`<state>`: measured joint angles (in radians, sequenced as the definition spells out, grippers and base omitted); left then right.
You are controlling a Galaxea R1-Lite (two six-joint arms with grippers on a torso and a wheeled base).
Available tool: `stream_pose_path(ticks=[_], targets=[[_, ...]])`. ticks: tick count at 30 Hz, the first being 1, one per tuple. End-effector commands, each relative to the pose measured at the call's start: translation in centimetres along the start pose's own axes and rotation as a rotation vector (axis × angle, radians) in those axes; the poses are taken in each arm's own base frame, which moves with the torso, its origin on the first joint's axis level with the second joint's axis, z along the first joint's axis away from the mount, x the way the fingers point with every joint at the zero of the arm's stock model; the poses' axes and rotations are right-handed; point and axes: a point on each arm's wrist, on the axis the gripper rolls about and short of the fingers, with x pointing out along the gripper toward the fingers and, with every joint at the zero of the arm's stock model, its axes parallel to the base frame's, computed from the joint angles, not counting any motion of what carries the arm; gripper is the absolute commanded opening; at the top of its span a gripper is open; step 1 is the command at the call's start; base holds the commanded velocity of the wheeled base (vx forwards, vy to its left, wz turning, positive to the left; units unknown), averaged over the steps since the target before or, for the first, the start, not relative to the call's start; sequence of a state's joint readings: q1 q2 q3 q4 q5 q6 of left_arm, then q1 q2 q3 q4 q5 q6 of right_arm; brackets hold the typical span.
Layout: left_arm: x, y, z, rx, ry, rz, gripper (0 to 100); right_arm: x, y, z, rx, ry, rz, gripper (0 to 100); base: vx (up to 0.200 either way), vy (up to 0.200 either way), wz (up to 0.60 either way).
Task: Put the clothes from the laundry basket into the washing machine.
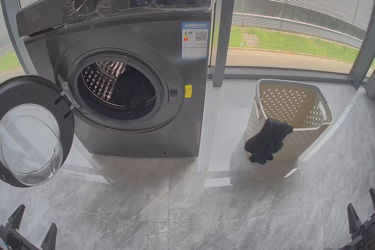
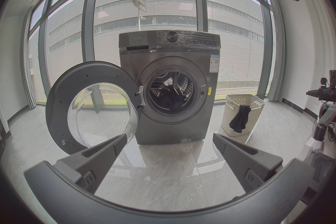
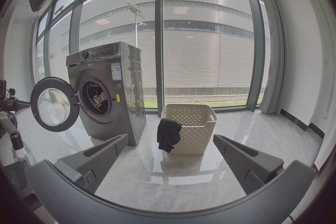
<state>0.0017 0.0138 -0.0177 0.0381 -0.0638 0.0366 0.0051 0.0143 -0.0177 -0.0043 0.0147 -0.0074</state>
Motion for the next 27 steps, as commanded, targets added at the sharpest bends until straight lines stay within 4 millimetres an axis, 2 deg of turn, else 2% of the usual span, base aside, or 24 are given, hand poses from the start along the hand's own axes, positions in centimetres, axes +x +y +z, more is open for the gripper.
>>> stream_pose_path(ticks=[1, 27], targets=[[0.04, -0.02, -0.52, 0.000, 0.004, -0.001, 100, 0.01, 0.00, -0.48, 0.000, 0.002, -0.001, 100, 0.000, 0.000, 0.00], [0.04, -0.02, -0.52, -0.006, 0.004, -0.001, 100, 0.02, 0.00, -0.52, 0.000, 0.003, 0.002, 100, 0.000, 0.000, 0.00]])
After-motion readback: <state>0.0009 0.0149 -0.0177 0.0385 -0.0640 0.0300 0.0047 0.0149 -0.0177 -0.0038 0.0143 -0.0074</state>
